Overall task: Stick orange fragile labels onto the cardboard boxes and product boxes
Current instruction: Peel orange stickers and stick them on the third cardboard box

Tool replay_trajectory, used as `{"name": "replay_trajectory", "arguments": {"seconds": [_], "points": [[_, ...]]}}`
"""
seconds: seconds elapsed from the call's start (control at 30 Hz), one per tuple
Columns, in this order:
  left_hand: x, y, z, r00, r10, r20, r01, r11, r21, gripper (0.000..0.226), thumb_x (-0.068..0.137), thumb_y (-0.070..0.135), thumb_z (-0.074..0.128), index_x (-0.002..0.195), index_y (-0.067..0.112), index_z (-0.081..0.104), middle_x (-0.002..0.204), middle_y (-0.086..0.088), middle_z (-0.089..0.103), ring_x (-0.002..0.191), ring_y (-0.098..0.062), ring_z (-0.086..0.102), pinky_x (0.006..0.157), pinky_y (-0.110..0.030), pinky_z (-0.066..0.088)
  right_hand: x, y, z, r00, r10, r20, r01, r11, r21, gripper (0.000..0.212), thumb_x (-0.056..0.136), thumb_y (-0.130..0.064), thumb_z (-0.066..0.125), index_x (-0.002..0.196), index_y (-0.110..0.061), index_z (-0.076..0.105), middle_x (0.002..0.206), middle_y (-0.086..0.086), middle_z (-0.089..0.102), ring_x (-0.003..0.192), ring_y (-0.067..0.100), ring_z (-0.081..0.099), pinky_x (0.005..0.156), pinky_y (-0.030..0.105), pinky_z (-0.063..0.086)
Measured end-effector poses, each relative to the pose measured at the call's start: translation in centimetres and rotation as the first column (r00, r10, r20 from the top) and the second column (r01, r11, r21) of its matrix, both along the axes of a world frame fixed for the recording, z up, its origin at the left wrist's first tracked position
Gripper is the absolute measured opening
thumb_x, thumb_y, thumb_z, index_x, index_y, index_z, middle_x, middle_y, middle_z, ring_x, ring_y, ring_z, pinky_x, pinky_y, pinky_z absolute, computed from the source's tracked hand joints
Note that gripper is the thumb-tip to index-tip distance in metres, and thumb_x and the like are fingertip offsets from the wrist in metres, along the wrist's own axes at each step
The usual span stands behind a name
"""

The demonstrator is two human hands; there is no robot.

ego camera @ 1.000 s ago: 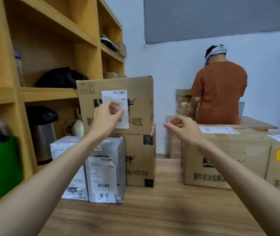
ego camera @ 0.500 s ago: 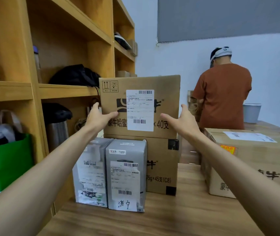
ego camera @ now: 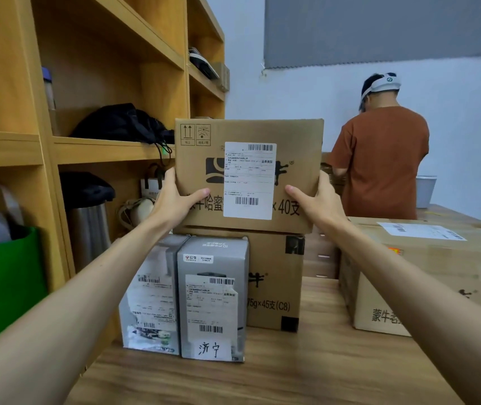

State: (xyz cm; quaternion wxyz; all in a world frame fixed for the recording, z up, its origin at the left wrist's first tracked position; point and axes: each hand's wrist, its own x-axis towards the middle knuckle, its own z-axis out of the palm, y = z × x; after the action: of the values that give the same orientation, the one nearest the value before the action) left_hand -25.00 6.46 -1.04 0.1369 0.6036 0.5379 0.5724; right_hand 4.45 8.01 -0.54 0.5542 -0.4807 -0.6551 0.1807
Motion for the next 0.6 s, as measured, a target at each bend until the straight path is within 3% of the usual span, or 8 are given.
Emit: {"name": "replay_trajectory", "arguments": {"seconds": [0.2, 0.37, 0.5, 0.6], "points": [[4.6, -3.2, 0.9, 0.999, 0.025, -0.039, -0.022, 0.998, 0.066, 0.089, 0.08, 0.049, 0.082, 0.149, 0.025, 0.031, 0.143, 0.002, 0.054, 0.13, -0.022, 0.052, 0.11, -0.053, 0.045, 5.4, -3.6, 0.1, 0.999, -0.039, -0.018, 0.039, 0.998, 0.04, 0.062, 0.084, -0.047, 0.075, 0.134, -0.023, 0.048, 0.121, -0.007, 0.065, 0.112, 0.016, 0.063, 0.1, 0.042, 0.052], [10.3, -7.1, 1.1, 0.999, -0.01, -0.045, 0.016, 0.992, 0.127, 0.094, 0.079, 0.047, 0.083, 0.151, 0.022, 0.028, 0.145, -0.001, 0.054, 0.127, -0.018, 0.052, 0.109, -0.044, 0.045, 11.5, -8.6, 0.6, 0.997, -0.08, 0.004, 0.079, 0.993, 0.086, 0.059, 0.083, -0.048, 0.075, 0.132, -0.025, 0.052, 0.122, -0.008, 0.066, 0.109, 0.011, 0.062, 0.093, 0.031, 0.053], [14.3, -10.5, 0.4, 0.997, -0.008, -0.077, 0.018, 0.992, 0.125, 0.117, 0.065, 0.072, 0.08, 0.157, 0.03, 0.022, 0.151, 0.0, 0.049, 0.135, -0.023, 0.048, 0.111, -0.053, 0.043, 16.4, -13.4, 0.2, 0.991, -0.135, 0.02, 0.131, 0.982, 0.134, 0.052, 0.083, -0.048, 0.076, 0.127, -0.029, 0.054, 0.119, -0.01, 0.066, 0.111, 0.014, 0.063, 0.098, 0.04, 0.052], [17.2, -12.8, -1.1, 0.992, -0.025, -0.12, 0.037, 0.994, 0.1, 0.111, 0.059, 0.08, 0.076, 0.151, 0.033, 0.035, 0.14, 0.001, 0.054, 0.126, -0.023, 0.054, 0.104, -0.053, 0.048, 20.3, -16.7, -0.7, 0.99, -0.138, 0.035, 0.132, 0.981, 0.139, 0.053, 0.081, -0.053, 0.076, 0.125, -0.033, 0.054, 0.117, -0.015, 0.066, 0.111, 0.011, 0.063, 0.098, 0.041, 0.053]]}}
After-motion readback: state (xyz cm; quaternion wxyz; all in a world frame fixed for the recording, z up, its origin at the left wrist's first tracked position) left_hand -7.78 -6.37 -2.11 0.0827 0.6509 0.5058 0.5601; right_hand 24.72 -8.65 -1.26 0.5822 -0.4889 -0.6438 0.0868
